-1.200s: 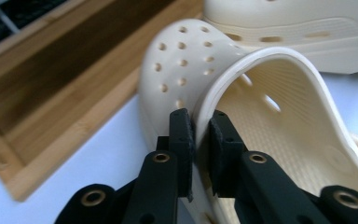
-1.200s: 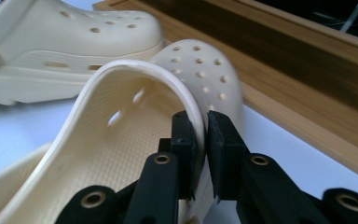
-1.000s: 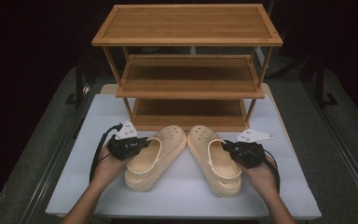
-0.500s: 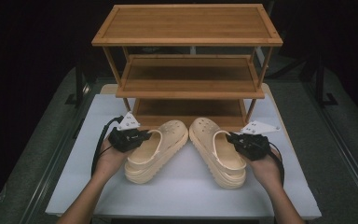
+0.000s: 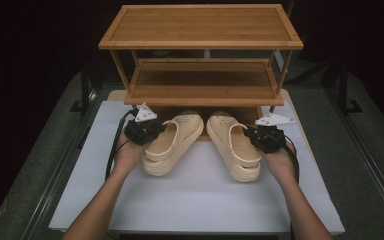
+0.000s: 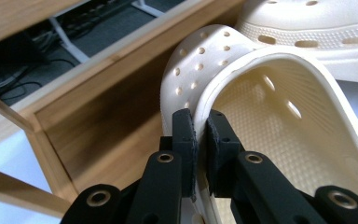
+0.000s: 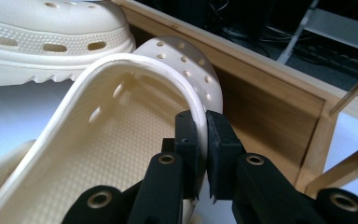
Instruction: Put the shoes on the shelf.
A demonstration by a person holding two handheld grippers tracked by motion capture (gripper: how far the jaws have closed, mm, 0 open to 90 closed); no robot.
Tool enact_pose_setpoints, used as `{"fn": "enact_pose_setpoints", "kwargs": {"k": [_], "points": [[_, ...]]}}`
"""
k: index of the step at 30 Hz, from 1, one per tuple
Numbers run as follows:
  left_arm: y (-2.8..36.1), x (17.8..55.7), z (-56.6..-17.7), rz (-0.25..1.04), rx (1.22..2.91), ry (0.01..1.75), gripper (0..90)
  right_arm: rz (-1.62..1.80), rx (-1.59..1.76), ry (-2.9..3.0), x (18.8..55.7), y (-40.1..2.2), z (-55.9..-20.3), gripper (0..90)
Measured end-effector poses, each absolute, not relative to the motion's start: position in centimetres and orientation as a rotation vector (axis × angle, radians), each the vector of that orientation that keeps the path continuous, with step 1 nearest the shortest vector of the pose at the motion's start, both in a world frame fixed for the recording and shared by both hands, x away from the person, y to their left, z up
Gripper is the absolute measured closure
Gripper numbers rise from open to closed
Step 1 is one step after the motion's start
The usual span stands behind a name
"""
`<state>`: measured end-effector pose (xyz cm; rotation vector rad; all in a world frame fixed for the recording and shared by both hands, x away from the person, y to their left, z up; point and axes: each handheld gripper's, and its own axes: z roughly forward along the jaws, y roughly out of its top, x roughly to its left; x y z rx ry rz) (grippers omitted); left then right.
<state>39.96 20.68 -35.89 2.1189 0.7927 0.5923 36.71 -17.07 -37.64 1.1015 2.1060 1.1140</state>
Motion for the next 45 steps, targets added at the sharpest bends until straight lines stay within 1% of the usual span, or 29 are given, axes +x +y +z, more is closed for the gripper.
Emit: {"fn": "enact_pose_setpoints", "kwargs": {"k": [1,10,15,22,28,34,35,36,37,38,39,40,41,42,43,45], "points": [[20.4,40.7,-36.3,0.608,2.114,0.808,83.7,1.107,1.109,2.093,37.5,-16.9,-37.9,83.8],[19.1,42.6,-37.4,0.668,2.083,0.866,83.6,1.086,1.13,2.067,40.3,-15.7,-38.4,83.7],[18.2,43.0,-38.1,0.7,2.071,0.885,83.6,1.085,1.133,2.053,40.9,-15.4,-38.9,83.7],[17.3,43.4,-38.7,0.765,2.099,0.876,83.4,1.075,1.15,2.037,41.4,-14.9,-39.7,83.4],[16.9,43.4,-39.0,0.742,2.101,0.871,80.9,1.084,1.151,2.033,41.5,-14.7,-39.8,82.0],[17.0,43.3,-38.9,0.671,2.079,0.881,76.8,1.102,1.148,2.047,41.3,-14.5,-39.9,79.4],[17.1,43.3,-38.9,0.657,2.078,0.881,74.9,1.097,1.137,2.052,41.2,-14.4,-39.9,78.3],[17.3,43.3,-38.8,0.625,2.082,0.877,68.7,1.097,1.141,2.056,41.0,-14.2,-39.9,76.4],[17.3,43.3,-38.8,0.625,2.082,0.877,66.3,1.099,1.142,2.057,41.0,-14.2,-39.9,75.8],[17.4,43.2,-38.7,0.614,2.08,0.872,66.3,1.099,1.142,2.057,41.0,-14.2,-39.9,75.8],[17.5,43.0,-38.5,0.588,2.08,0.863,59.0,1.12,1.149,2.064,40.9,-14.3,-39.8,73.0],[17.5,43.0,-38.5,0.588,2.08,0.863,56.1,1.12,1.149,2.064,40.9,-14.3,-39.8,73.0],[17.6,42.9,-38.4,0.571,2.077,0.858,56.1,1.127,1.157,2.068,40.9,-14.5,-39.7,71.3],[17.7,42.7,-38.2,0.561,2.075,0.853,50.9,1.136,1.169,2.069,40.6,-14.6,-39.5,65.8],[17.8,42.5,-38.0,0.551,2.081,0.84,50.9,1.136,1.169,2.069,40.6,-14.6,-39.5,65.8],[18.3,42.0,-37.6,0.53,2.098,0.812,46.0,1.151,1.176,2.081,40.2,-14.9,-39.3,60.0]]}}
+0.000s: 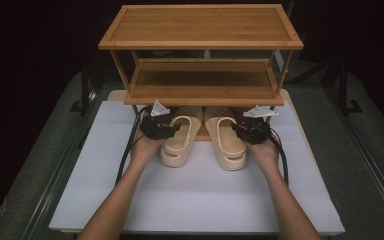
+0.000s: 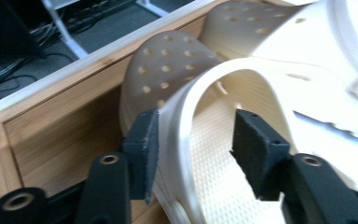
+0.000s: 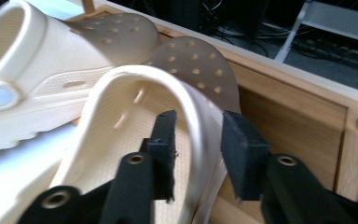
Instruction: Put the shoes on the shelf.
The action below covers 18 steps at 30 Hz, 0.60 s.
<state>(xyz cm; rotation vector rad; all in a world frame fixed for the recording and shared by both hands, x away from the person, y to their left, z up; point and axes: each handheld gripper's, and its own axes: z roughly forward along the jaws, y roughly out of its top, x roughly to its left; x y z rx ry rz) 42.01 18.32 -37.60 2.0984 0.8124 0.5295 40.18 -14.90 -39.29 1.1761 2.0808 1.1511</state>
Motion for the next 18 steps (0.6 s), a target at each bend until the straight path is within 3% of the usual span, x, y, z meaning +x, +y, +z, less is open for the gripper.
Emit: {"fn": "enact_pose_setpoints", "kwargs": {"k": [3,7,8,10,18], "points": [[19.3,41.1,-36.9,0.488,2.083,0.786,38.9,1.177,1.198,2.114,39.1,-15.6,-38.7,49.8],[20.3,40.2,-36.2,0.43,2.06,0.768,34.3,1.214,1.209,2.131,38.0,-16.3,-38.2,44.1],[20.6,40.0,-36.1,0.404,2.064,0.759,27.8,1.241,1.216,2.145,37.1,-16.9,-37.9,41.5],[21.3,39.0,-35.9,0.365,2.083,0.738,24.0,1.252,1.212,2.161,36.2,-17.3,-37.7,36.1],[22.9,36.2,-37.0,0.332,2.123,0.719,14.1,1.28,1.213,2.233,32.7,-19.0,-38.6,23.4]]}}
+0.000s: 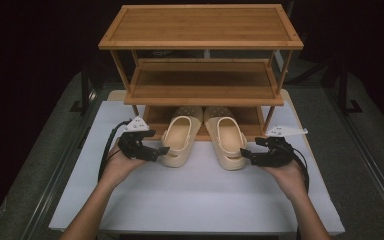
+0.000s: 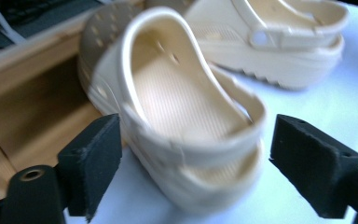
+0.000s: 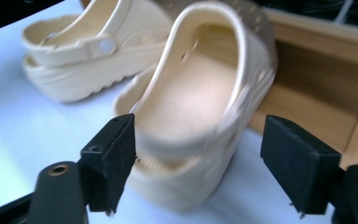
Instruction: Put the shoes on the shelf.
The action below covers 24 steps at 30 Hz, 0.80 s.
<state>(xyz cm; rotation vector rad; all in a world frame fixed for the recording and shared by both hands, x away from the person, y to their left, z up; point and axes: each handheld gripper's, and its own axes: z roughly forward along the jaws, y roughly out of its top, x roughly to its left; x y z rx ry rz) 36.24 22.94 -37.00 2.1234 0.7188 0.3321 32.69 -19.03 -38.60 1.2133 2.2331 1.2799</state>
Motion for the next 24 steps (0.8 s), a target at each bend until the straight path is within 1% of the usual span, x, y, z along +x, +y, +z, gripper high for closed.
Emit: {"fn": "enact_pose_setpoints", "kwargs": {"k": [3,6,7,11,12,14,24], "points": [[23.5,35.2,-38.5,0.327,2.141,0.739,8.2,1.275,1.221,2.28,31.8,-19.4,-39.4,16.5],[23.6,35.2,-39.4,0.309,2.145,0.746,8.0,1.273,1.228,2.3,31.6,-19.4,-40.0,13.5],[23.5,35.3,-39.8,0.297,2.154,0.752,2.4,1.268,1.215,2.322,31.6,-19.2,-40.7,13.0],[22.7,35.7,-41.1,0.277,2.197,0.735,1.5,1.254,1.205,2.366,32.0,-18.6,-42.0,11.3],[22.4,35.9,-41.7,0.275,2.228,0.729,0.0,1.24,1.182,2.403,32.4,-18.3,-42.9,9.3],[22.0,36.2,-42.2,0.269,2.225,0.727,0.0,1.221,1.169,2.423,32.6,-18.0,-43.4,9.2],[20.9,37.0,-43.7,0.264,2.25,0.716,0.0,1.214,1.15,2.455,33.8,-16.9,-44.4,9.4]]}}
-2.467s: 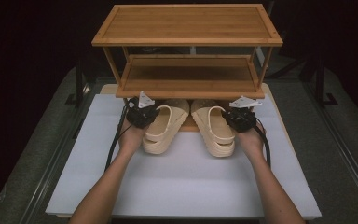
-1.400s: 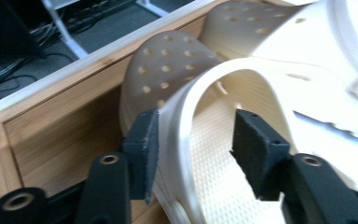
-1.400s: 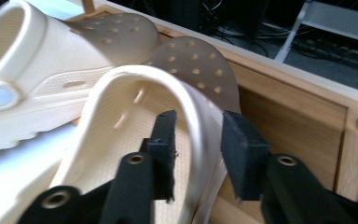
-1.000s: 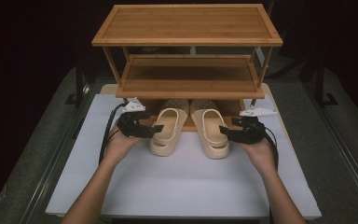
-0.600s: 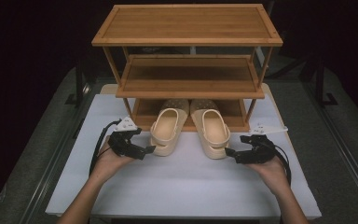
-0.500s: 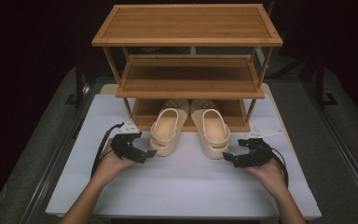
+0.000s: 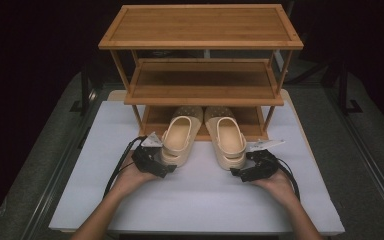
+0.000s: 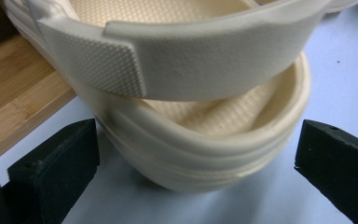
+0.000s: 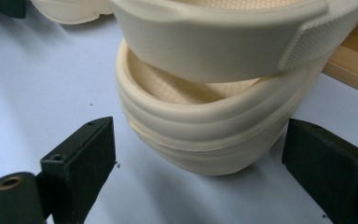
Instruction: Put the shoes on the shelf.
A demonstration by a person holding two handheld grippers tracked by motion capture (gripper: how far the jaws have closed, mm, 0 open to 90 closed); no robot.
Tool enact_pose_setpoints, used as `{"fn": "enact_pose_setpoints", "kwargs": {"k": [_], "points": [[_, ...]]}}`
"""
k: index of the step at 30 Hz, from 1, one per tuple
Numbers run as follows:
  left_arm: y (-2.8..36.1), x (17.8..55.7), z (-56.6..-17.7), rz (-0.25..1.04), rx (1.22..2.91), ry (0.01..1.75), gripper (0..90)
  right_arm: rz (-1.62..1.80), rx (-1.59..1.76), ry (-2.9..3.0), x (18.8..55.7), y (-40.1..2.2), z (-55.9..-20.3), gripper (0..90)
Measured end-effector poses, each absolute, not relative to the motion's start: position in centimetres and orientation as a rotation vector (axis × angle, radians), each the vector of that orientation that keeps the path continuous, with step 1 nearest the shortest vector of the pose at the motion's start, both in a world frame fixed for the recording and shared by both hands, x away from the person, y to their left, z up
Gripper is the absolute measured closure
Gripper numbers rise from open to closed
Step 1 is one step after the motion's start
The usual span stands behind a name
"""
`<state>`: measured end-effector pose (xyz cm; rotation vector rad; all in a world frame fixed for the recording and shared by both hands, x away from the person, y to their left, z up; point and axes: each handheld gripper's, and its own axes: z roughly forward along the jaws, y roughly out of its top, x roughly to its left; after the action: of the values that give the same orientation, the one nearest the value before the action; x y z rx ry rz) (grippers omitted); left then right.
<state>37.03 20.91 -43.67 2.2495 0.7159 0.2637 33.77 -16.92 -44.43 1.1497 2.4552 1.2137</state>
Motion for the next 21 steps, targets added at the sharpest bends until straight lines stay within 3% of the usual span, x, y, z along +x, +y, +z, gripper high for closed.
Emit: {"fn": "enact_pose_setpoints", "kwargs": {"k": [21], "points": [[18.0,38.6,-43.7,0.258,2.269,0.681,0.0,1.236,1.142,2.45,35.6,-15.4,-44.1,9.3]]}}
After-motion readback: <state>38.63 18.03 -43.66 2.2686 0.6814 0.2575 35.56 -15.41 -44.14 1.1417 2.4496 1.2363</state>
